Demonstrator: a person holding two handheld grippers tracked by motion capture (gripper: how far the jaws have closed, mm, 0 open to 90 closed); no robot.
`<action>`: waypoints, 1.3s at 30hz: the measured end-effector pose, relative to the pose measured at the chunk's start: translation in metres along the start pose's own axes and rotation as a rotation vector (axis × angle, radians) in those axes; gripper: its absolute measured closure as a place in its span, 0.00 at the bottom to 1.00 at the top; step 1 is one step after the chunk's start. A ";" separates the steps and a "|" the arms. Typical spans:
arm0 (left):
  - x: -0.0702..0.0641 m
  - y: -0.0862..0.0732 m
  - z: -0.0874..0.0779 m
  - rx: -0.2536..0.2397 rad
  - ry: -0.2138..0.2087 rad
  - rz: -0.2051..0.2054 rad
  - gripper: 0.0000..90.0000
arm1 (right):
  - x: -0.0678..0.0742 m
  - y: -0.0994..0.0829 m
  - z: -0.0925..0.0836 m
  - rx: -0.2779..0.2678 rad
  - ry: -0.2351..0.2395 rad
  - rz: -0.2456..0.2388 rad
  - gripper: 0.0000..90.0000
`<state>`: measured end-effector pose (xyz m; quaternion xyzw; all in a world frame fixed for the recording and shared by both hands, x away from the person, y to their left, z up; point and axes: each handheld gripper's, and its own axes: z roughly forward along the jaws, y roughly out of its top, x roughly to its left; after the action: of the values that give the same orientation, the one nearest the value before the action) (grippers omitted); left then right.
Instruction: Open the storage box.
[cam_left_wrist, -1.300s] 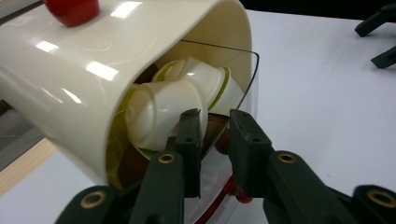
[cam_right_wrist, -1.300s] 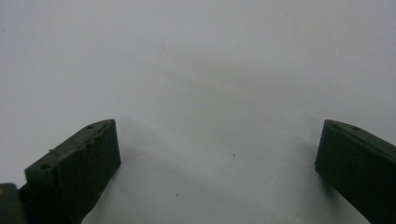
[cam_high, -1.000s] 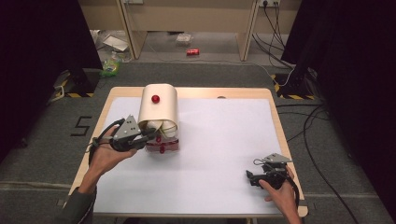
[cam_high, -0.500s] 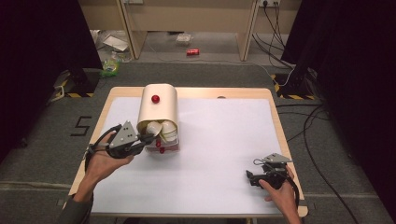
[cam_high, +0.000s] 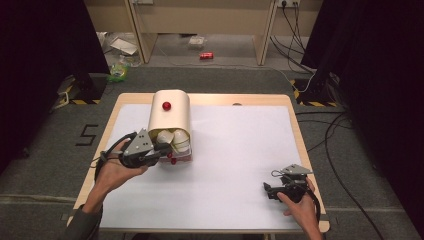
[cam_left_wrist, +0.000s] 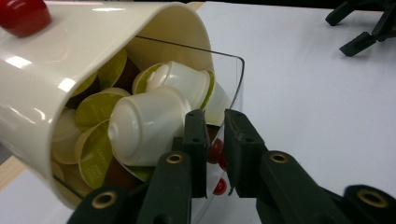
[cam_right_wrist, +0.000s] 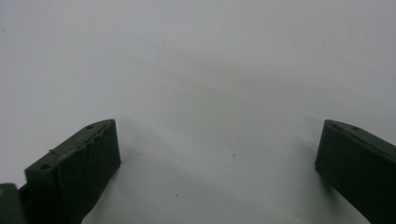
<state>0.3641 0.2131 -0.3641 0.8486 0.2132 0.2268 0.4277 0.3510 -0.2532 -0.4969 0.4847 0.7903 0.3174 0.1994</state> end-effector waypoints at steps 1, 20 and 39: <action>0.000 0.000 0.002 0.001 -0.004 0.001 0.83 | 0.000 0.000 0.000 0.000 0.000 -0.001 0.01; -0.003 0.001 0.009 0.010 -0.074 0.016 0.85 | 0.000 0.000 0.000 0.000 -0.001 0.001 0.01; -0.022 -0.006 -0.004 -0.004 -0.058 0.063 0.88 | 0.000 0.000 0.000 0.001 -0.001 0.000 0.01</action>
<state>0.3424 0.2066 -0.3711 0.8602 0.1736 0.2158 0.4281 0.3509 -0.2531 -0.4969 0.4850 0.7903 0.3169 0.1996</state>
